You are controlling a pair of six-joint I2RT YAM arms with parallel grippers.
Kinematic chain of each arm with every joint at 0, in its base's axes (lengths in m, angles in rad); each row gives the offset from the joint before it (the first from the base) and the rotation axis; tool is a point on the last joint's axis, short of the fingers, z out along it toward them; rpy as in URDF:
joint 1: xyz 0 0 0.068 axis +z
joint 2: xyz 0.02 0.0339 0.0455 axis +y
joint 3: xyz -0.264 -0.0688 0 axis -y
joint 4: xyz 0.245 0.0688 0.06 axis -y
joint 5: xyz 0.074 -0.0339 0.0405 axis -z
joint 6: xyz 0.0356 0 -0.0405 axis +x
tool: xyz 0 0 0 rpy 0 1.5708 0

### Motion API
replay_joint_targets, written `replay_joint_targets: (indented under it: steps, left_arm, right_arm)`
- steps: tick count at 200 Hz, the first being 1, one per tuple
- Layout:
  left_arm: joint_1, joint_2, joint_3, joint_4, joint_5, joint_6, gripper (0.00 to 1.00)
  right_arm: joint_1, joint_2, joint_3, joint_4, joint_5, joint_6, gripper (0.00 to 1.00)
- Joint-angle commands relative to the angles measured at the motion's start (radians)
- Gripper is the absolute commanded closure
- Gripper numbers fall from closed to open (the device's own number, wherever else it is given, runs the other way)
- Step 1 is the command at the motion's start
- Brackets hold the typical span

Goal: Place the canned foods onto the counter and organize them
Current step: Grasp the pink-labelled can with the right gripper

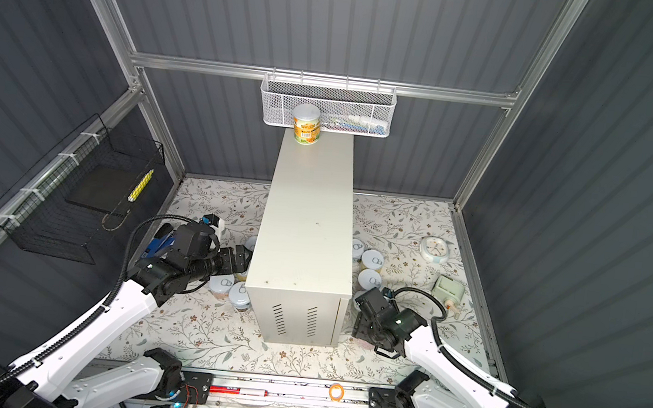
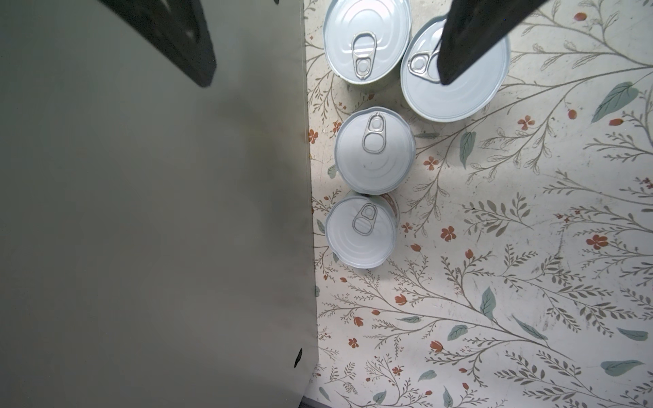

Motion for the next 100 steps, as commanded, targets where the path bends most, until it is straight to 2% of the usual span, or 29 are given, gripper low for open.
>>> replay_joint_targets:
  steps: [1,22,59,100]
  left_arm:
    - [-0.004,0.004,0.054,-0.012,-0.012,0.054,0.01]
    - [-0.004,0.022,0.103,-0.042,-0.034,0.109,0.01]
    - [-0.004,0.091,0.202,-0.081,-0.029,0.176,0.01]
    - [-0.004,0.126,0.247,-0.049,-0.032,0.197,0.01]
  right_arm:
    - [0.003,-0.067,0.134,-0.141,0.028,-0.040,1.00]
    - [0.003,-0.055,0.275,-0.260,0.065,-0.093,1.00]
    - [-0.006,0.034,0.556,-0.431,0.210,-0.204,1.00]
    - [-0.099,0.120,0.799,-0.507,0.266,-0.333,1.00]
